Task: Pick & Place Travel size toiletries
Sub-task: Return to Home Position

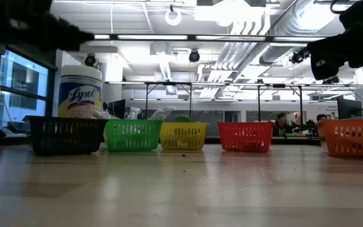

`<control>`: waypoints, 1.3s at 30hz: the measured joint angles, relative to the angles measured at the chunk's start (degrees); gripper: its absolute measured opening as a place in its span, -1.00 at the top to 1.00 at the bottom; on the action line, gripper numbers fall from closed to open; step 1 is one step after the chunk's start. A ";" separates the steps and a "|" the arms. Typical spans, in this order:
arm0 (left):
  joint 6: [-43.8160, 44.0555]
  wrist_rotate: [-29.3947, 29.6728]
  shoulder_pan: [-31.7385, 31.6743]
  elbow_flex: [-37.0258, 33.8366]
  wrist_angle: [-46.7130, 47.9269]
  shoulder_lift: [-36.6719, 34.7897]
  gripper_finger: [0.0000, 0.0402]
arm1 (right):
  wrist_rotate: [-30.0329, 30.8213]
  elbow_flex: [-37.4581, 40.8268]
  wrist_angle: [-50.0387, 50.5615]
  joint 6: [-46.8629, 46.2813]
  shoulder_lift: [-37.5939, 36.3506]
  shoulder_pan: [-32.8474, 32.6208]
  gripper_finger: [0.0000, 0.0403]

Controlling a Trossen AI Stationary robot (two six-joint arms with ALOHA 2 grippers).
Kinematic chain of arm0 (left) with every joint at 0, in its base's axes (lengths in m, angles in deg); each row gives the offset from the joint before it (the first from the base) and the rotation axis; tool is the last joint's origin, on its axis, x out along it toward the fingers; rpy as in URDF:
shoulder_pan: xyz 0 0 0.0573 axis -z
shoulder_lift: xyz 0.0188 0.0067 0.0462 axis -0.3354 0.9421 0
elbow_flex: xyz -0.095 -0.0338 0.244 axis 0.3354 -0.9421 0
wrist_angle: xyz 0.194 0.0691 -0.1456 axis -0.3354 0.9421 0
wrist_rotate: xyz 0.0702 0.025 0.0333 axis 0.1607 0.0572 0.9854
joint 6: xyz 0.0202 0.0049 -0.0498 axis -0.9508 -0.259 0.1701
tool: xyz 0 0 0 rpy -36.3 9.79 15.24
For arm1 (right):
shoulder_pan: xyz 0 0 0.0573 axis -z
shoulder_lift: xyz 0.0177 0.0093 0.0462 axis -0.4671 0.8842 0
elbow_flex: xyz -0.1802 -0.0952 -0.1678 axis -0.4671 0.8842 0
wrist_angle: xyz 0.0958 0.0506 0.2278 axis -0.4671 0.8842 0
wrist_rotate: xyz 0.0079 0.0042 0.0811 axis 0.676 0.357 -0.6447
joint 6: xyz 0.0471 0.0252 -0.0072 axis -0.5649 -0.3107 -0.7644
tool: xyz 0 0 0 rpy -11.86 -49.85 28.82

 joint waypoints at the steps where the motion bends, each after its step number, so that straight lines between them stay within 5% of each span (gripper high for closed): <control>1: -0.74 1.15 -0.33 -0.89 -0.03 -0.74 1.00 | -0.10 0.00 -0.32 0.07 0.00 0.00 0.99; 5: -0.58 2.96 -6.02 -4.64 -2.80 -2.13 1.00 | 0.84 0.00 -1.39 1.34 -0.02 0.02 0.99; 14: 4.80 -12.48 -18.76 -9.24 -2.74 -6.77 1.00 | 0.62 -0.02 -1.49 -0.35 -0.02 0.00 0.99; 28: 5.59 -16.18 -18.78 -9.83 11.83 -23.09 1.00 | 0.58 -0.02 -0.76 -1.29 -0.02 -0.01 0.99; 39: 7.85 -18.06 -17.46 -9.88 11.97 -19.81 1.00 | 0.19 -0.02 -0.54 -1.53 0.00 0.00 0.99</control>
